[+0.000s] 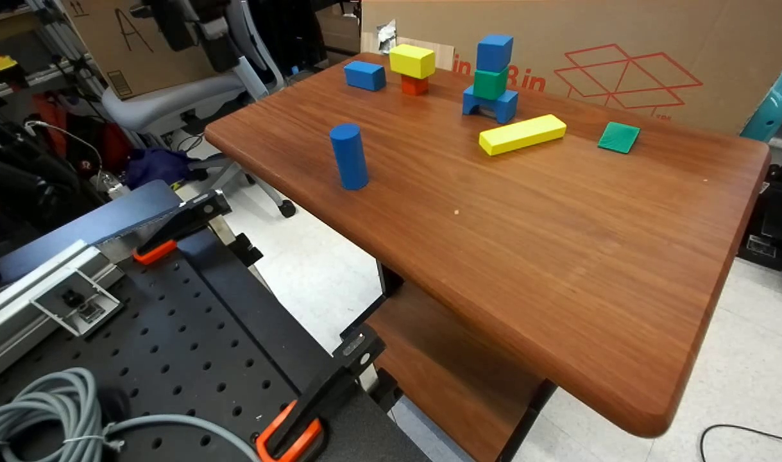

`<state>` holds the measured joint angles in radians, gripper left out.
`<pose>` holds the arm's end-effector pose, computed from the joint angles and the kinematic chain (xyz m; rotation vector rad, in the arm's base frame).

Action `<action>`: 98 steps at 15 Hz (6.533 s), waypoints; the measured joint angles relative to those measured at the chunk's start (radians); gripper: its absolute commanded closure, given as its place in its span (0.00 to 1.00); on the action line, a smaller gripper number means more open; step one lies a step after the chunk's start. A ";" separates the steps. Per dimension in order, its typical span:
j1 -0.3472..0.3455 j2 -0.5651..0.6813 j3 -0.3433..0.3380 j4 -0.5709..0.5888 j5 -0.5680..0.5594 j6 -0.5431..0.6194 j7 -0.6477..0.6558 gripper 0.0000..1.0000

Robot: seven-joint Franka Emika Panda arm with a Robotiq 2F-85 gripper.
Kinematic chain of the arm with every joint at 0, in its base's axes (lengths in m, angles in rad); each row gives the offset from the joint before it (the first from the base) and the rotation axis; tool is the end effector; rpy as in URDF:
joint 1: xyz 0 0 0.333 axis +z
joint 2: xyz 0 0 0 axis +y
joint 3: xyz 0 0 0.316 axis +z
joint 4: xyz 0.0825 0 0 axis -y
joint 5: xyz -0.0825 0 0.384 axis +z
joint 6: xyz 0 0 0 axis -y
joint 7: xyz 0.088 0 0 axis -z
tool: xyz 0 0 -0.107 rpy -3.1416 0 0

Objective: Unstack the yellow and orange blocks

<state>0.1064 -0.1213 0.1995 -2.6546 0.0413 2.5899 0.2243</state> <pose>0.4056 0.1255 0.2858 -3.1267 -0.0723 -0.0830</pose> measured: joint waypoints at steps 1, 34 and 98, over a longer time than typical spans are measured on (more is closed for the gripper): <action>-0.001 0.027 -0.018 0.016 0.000 0.011 -0.025 0.00; 0.029 0.654 -0.168 0.736 -0.078 -0.067 -0.162 0.00; 0.123 0.360 -0.052 0.431 -0.181 -0.163 0.015 0.57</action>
<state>0.2290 0.2389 0.1472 -2.2241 -0.1393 2.4271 0.2395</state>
